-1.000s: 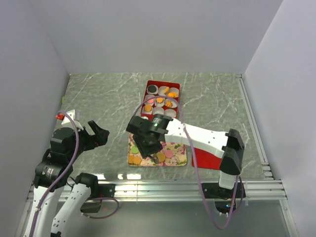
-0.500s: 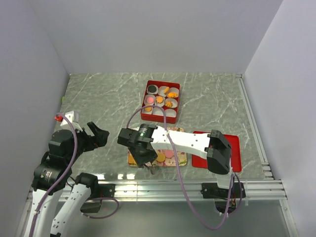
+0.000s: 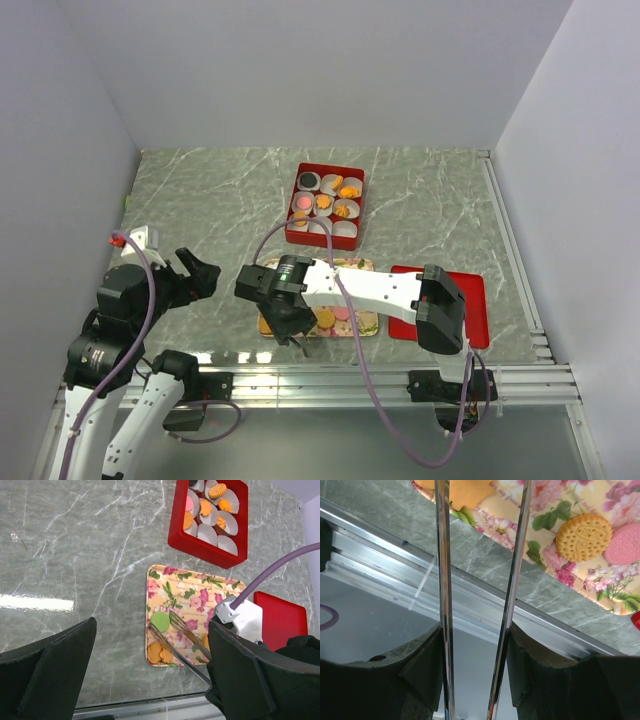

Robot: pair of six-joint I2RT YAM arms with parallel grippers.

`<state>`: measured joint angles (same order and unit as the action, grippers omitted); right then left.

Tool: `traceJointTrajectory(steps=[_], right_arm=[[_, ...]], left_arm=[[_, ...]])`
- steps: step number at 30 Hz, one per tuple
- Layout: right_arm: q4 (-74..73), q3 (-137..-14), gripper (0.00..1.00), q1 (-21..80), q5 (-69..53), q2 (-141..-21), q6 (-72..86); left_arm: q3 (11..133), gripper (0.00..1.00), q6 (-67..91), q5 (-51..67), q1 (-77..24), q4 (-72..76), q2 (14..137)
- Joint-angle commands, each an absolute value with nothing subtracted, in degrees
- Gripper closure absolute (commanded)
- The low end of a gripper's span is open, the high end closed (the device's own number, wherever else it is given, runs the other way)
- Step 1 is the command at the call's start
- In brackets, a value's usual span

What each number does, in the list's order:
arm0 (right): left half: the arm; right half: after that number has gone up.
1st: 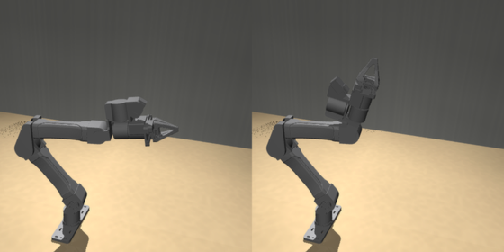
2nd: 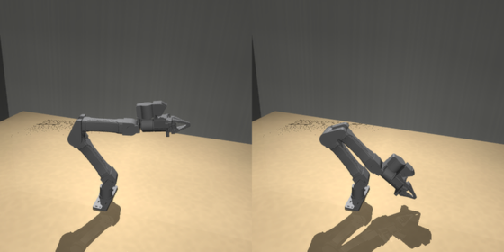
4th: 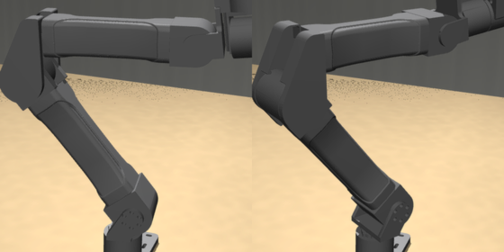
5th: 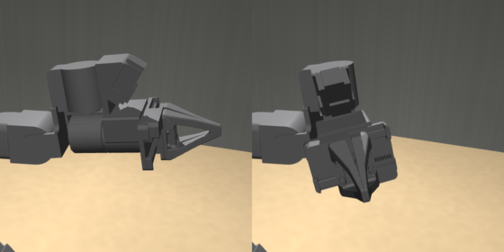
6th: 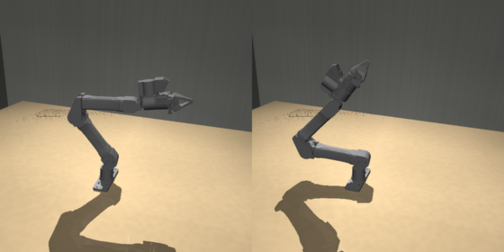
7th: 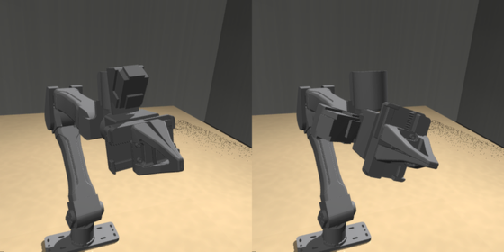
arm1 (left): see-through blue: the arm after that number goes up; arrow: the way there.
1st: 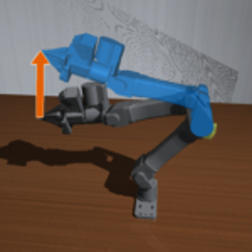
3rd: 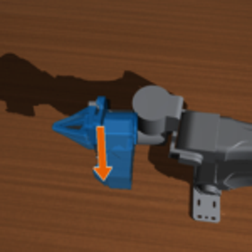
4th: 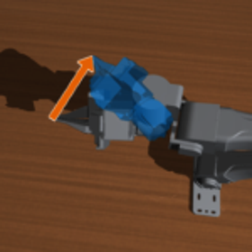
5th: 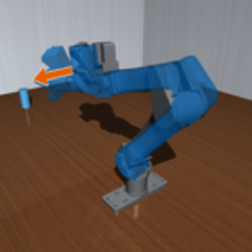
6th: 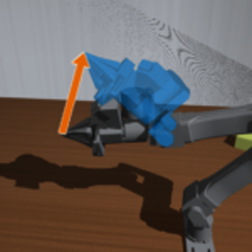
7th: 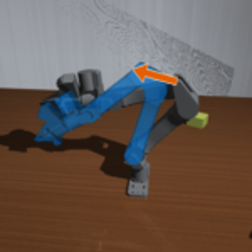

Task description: Pack the cookies

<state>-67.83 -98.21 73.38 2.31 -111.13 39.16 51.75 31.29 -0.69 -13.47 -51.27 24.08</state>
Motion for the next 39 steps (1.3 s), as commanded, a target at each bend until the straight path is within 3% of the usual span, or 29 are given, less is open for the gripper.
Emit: traceJointTrajectory(steps=[1, 17, 29, 39], right_arm=[[-68.38, -97.65, 0.47, 74.00, 2.46, -107.84, 40.25], [-67.15, -95.45, 0.47, 74.27, 2.64, -107.84, 39.38], [-66.00, -94.75, 0.56, 73.21, 0.35, -108.81, 37.27], [-69.25, -96.76, 0.59, 65.84, 2.72, -105.39, 33.31]], left_arm=[[51.77, 0.00, 31.90, 0.18, -13.71, -49.39, 23.55], [51.94, 0.01, 32.08, 0.18, -13.54, -49.57, 24.52], [51.86, 0.02, 32.17, 0.26, -11.60, -49.66, 24.17], [52.03, 0.02, 32.61, -2.11, -10.29, -49.92, 23.47]])
